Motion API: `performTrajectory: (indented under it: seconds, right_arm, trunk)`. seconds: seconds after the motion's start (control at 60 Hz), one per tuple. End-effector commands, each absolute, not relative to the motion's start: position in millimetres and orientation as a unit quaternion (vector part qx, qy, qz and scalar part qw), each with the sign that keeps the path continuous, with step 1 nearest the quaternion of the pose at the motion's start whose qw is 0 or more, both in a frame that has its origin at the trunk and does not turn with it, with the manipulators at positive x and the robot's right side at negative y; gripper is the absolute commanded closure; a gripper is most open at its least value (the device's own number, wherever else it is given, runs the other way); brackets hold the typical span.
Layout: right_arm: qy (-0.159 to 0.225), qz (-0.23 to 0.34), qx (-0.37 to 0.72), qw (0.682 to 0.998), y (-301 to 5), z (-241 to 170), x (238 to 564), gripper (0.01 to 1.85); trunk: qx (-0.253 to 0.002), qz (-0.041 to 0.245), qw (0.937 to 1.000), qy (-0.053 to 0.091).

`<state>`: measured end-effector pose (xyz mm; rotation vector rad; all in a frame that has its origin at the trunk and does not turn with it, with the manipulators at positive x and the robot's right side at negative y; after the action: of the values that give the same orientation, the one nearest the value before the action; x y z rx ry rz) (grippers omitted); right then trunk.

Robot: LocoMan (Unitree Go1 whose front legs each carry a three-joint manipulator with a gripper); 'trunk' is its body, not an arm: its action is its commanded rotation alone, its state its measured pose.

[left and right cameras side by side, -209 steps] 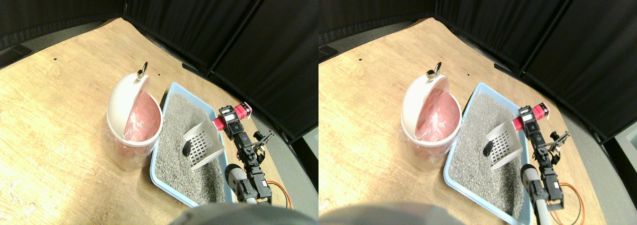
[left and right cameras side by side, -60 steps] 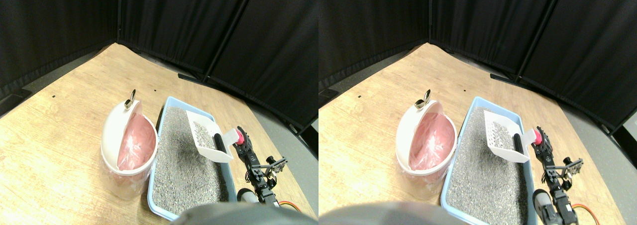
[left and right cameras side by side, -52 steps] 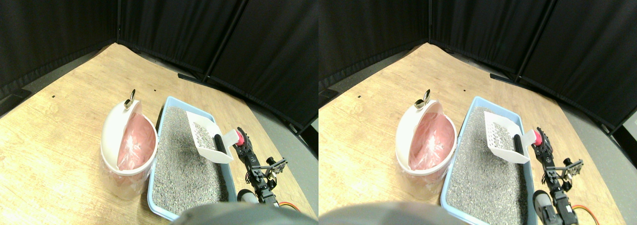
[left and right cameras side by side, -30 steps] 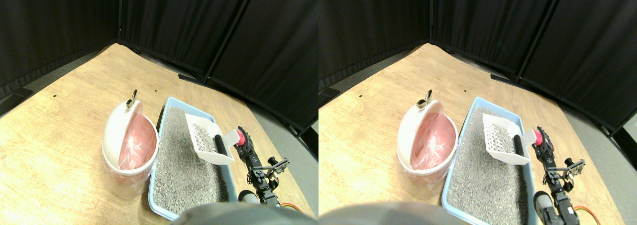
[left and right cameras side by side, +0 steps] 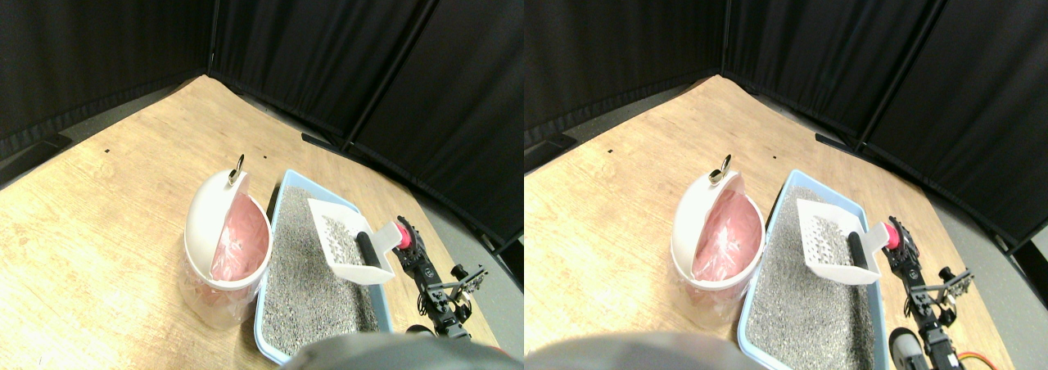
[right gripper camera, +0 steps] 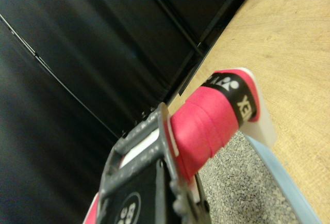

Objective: Scoop (unimanual)

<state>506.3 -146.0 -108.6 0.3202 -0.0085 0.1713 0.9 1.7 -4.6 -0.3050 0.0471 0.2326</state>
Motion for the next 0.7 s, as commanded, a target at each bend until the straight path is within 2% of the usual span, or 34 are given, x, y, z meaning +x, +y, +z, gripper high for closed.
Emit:
performTrajectory:
  seconds: [0.017,0.2,0.483,0.7]
  right_arm:
    - [-0.037,0.115,0.161,0.979,-132.2,-88.0,505.8,1.80]
    - [-0.022,0.155,0.123,0.980,-114.9,-80.1,509.3,1.80]
    - [-0.006,0.183,0.080,0.980,-96.9,-76.6,517.5,1.80]
    - [-0.002,0.201,0.007,0.980,-85.2,-77.5,525.6,1.80]
  trunk:
    - [-0.153,0.129,0.9796,0.021]
    - [-0.160,0.137,0.9773,0.022]
    - [-0.177,0.156,0.9715,0.024]
    - [-0.188,0.169,0.9672,0.027]
